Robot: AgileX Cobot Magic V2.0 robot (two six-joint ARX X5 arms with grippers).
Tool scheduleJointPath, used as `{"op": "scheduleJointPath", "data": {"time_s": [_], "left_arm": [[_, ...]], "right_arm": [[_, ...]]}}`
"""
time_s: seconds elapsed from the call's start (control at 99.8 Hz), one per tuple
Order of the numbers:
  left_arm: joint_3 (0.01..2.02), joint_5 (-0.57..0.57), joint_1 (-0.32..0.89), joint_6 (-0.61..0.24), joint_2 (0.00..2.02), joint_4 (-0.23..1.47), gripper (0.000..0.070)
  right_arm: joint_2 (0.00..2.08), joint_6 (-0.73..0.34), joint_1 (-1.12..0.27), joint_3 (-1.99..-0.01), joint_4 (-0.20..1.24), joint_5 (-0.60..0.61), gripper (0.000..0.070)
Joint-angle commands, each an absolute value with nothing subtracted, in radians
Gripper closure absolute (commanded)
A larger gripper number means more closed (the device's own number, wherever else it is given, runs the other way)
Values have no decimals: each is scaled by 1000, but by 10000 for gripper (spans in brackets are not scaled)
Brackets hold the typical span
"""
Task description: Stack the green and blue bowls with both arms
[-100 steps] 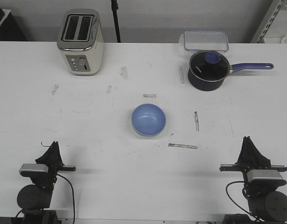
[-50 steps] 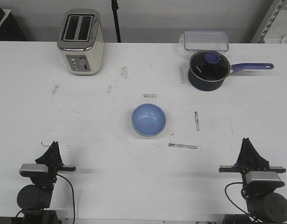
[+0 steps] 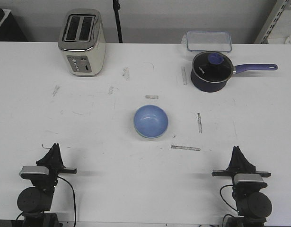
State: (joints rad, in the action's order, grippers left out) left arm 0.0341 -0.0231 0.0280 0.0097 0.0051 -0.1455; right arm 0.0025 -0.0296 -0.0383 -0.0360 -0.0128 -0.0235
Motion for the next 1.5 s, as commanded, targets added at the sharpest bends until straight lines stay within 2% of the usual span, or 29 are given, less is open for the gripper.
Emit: {"op": "scheduleJointPath", "data": {"time_s": [0.0,0.13,1.493], "left_arm": [[12,-23,27,18,3,-158,699],[12,-22,27,18,3,-158,699],[12,-23,27,18,3,-158,698]], "right_arm": [[1,-26,-47,-11,-47,-26,685],[1,-25,-53,-12,-15,-27,685],[1,-25,-53,-12,-17,-27,685]]}}
